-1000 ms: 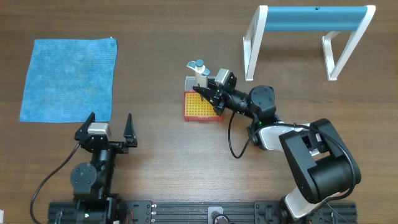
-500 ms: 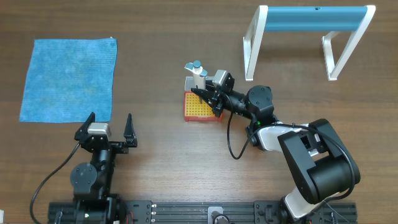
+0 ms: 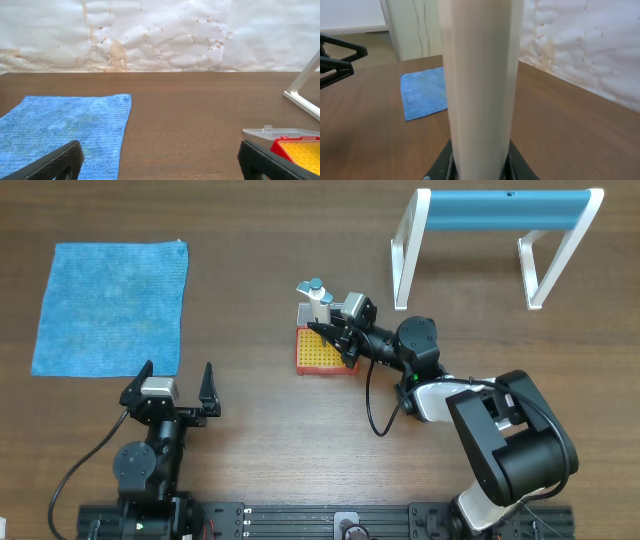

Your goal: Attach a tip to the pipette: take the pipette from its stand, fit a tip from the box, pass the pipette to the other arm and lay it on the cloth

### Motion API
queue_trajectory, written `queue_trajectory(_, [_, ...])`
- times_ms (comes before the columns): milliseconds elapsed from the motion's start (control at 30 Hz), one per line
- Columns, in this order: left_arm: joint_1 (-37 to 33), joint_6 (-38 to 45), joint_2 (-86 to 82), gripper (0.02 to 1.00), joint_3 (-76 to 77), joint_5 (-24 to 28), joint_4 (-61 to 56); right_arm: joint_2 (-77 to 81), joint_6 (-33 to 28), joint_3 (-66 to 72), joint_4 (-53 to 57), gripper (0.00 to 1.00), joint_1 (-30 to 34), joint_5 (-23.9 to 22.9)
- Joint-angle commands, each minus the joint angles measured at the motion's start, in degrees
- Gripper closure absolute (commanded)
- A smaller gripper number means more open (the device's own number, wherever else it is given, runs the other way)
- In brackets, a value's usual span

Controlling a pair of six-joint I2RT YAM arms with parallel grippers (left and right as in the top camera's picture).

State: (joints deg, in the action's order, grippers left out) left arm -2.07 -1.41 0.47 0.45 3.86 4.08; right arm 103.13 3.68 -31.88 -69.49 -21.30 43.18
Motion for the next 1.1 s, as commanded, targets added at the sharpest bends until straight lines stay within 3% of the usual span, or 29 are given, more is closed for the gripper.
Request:
queue_trajectory(33, [-0.17, -0.26, -0.28, 0.020, -0.13, -0.63, 0.28, 4.02, -1.03, -1.03, 0.00, 0.923, -0.17, -0.50])
queue_trajectory(533, [-0.17, -0.26, -0.28, 0.020, -0.13, -0.63, 0.28, 3.80, -1.03, -0.98, 0.00, 0.923, -0.17, -0.50])
queue_trajectory(867, [-0.17, -0.26, -0.28, 0.020, -0.13, -0.61, 0.28, -5.29, -1.03, -0.98, 0.31, 0.923, -0.17, -0.52])
queue_trajectory(1100, [-0.17, -0.26, -0.28, 0.020, -0.13, -0.61, 0.28, -16.68, -3.19, -1.01, 9.05, 0.925, -0.15, -0.79])
